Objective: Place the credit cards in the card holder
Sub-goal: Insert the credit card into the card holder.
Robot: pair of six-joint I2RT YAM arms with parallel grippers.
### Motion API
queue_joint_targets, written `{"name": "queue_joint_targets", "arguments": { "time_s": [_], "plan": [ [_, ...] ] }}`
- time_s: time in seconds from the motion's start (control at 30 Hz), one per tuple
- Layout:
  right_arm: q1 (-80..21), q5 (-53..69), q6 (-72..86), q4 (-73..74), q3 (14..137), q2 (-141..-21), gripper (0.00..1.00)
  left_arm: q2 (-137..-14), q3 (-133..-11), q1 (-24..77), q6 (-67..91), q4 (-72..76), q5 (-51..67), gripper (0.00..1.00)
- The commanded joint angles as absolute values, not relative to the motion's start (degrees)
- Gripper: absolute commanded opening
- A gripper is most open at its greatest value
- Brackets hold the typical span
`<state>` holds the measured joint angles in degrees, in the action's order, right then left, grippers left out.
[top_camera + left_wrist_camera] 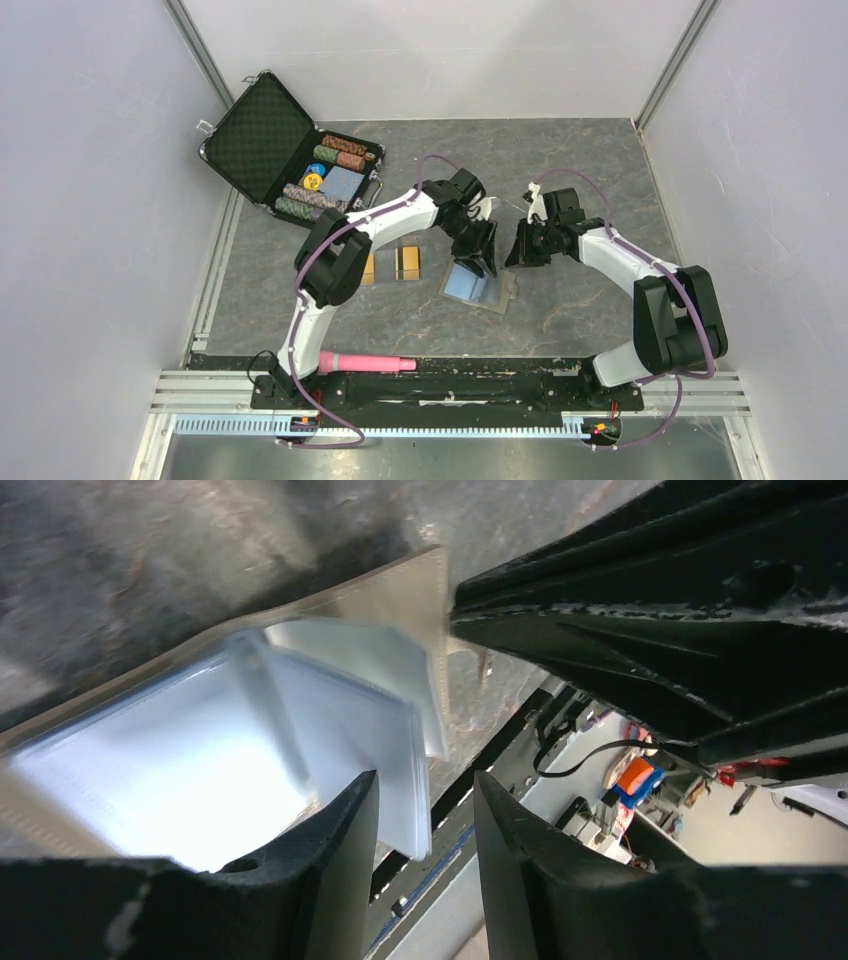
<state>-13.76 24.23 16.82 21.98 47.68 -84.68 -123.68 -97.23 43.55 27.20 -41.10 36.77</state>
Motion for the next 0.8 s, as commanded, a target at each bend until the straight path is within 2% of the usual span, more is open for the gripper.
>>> {"name": "queue_joint_targets", "arguments": {
  "time_s": [0.0,0.3,0.57,0.77],
  "plan": [
    [-13.1,24.0,15.4,22.7,49.3,-83.0,0.07,-127.0,-102.1,45.7,27.7,-41.6,42.8,0.46],
    [-13.0,23.7,14.3,23.7,49.9,-83.1,0.08,-129.2,-105.0,46.5,25.2,-43.6,43.5,0.49],
    [-13.0,24.9,14.4,23.9,51.5,-83.4,0.16,-121.3,-99.8,44.5,28.0,-31.7,43.8,0.52],
    [-14.7,26.3,15.1,23.6,54.6,-85.5,0.2,-111.9,-86.8,38.1,37.0,-15.2,44.0,0.54]
  ]
}}
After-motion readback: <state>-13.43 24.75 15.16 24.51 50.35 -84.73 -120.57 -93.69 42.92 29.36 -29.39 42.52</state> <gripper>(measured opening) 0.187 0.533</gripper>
